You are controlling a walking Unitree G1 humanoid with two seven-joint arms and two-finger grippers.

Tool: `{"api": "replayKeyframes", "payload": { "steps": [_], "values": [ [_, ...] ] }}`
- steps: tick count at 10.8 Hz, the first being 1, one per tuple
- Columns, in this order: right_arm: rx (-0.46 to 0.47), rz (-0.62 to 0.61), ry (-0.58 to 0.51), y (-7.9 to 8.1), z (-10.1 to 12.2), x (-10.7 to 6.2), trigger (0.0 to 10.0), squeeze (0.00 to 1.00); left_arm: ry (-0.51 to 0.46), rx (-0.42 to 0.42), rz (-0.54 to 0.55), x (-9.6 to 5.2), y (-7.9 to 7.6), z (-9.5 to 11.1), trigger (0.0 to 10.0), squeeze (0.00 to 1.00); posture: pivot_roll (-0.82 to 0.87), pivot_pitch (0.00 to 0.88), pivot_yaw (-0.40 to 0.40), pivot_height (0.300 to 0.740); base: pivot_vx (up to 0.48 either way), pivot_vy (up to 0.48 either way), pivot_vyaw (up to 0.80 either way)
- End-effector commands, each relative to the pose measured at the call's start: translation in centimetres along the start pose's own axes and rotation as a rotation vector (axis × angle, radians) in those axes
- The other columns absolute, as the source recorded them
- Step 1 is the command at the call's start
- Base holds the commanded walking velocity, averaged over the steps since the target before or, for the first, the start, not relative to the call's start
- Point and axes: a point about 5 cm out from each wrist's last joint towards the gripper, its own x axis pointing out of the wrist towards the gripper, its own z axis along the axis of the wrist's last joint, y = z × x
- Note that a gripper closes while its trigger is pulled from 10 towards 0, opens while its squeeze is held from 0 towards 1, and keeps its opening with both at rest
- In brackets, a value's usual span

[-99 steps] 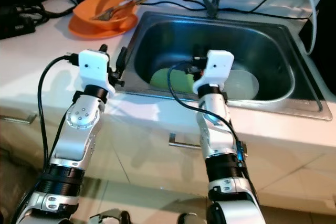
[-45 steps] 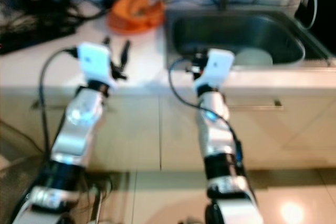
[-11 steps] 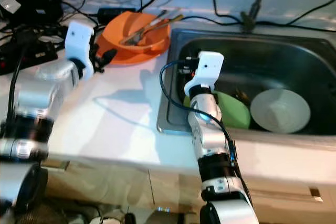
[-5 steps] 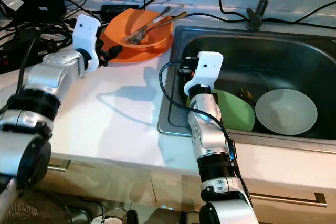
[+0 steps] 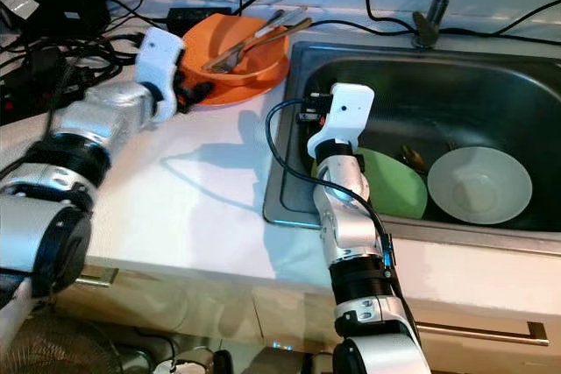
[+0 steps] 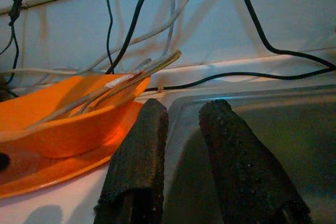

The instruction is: Kitchen organization

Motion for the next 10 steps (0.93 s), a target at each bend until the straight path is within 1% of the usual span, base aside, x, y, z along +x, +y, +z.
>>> {"api": "replayKeyframes", "payload": {
  "steps": [1,3,6,8,10],
  "values": [
    [0.007,-0.012,0.019,-0.2,-0.5,-0.6,10.0,0.00,-0.004,0.029,-0.017,0.2,-0.3,0.5,10.0,0.00,0.04,0.082,0.089,0.740,0.000,0.000,0.00],
    [0.005,-0.014,0.018,-0.2,-0.5,-0.7,10.0,0.00,0.019,0.041,-0.036,0.4,-0.9,0.1,10.0,0.00,0.02,0.080,0.097,0.740,0.000,0.000,0.00],
    [0.000,-0.023,0.023,-0.5,-0.5,-0.9,10.0,0.00,0.073,0.016,-0.030,0.6,-1.2,-1.0,10.0,0.00,0.02,0.087,0.099,0.740,0.000,0.000,0.00],
    [-0.002,-0.031,0.023,-0.8,-0.5,-0.9,10.0,0.00,0.112,-0.006,-0.079,0.2,-0.8,-2.0,10.0,0.00,0.04,0.098,0.102,0.740,0.000,0.000,0.00],
    [0.002,-0.031,0.028,-0.7,-0.6,-0.8,10.0,0.00,0.138,-0.022,-0.116,-0.5,0.4,-2.7,10.0,0.00,0.06,0.099,0.101,0.740,0.000,0.000,0.00]
  ]
}}
